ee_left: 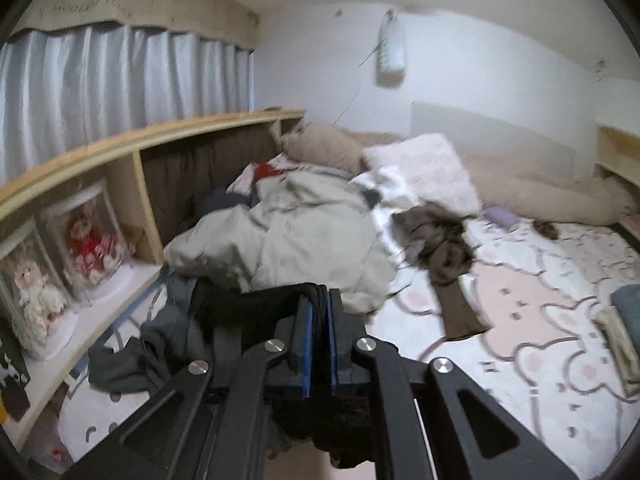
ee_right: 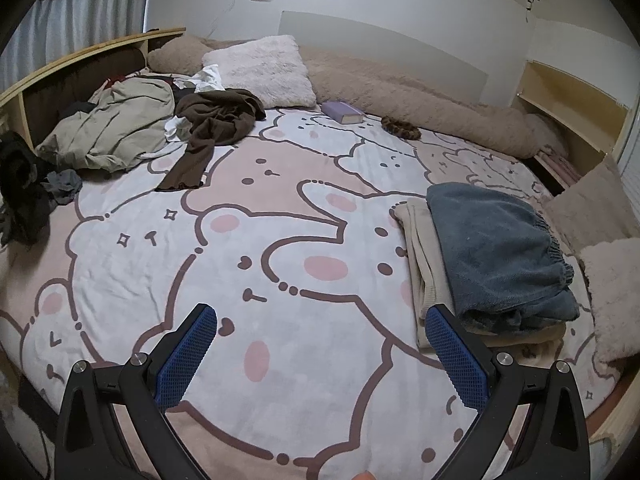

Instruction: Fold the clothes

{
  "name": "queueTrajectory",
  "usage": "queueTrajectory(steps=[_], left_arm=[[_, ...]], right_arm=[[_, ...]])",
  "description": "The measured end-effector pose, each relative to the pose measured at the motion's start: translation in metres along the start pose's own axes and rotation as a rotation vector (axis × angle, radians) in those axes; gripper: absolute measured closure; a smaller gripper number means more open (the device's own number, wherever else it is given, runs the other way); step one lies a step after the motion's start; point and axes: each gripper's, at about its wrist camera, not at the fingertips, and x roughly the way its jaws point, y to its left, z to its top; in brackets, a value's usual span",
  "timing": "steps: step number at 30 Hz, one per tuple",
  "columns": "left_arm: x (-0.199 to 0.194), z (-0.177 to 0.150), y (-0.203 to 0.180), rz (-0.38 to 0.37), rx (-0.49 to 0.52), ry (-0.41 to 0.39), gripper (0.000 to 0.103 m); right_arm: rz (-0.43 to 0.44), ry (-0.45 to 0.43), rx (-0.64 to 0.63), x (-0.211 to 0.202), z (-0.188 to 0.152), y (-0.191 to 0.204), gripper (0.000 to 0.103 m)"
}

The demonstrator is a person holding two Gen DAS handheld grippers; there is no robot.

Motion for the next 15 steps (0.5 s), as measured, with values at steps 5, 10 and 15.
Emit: queueTrajectory(steps=[5,10,15], left_arm=[[-0.054,0.033,-0.023,-0.158,0.037,-0.076,0.096],[-0.098,0.054,-0.064,-0.362,0.094,-0.12,0.096],[-0.117,0.065,-0.115,-0.581,0.116,-0.099,0.096]], right_arm=[[0.066,-0.053,0.019,-0.018,0.002,0.005,0.0],[0.211,-0.167,0.052,-0.045,0.003,0.014,0.0],[0.394,-0.311,0.119,-0.079,0.004,0.016,0.0]])
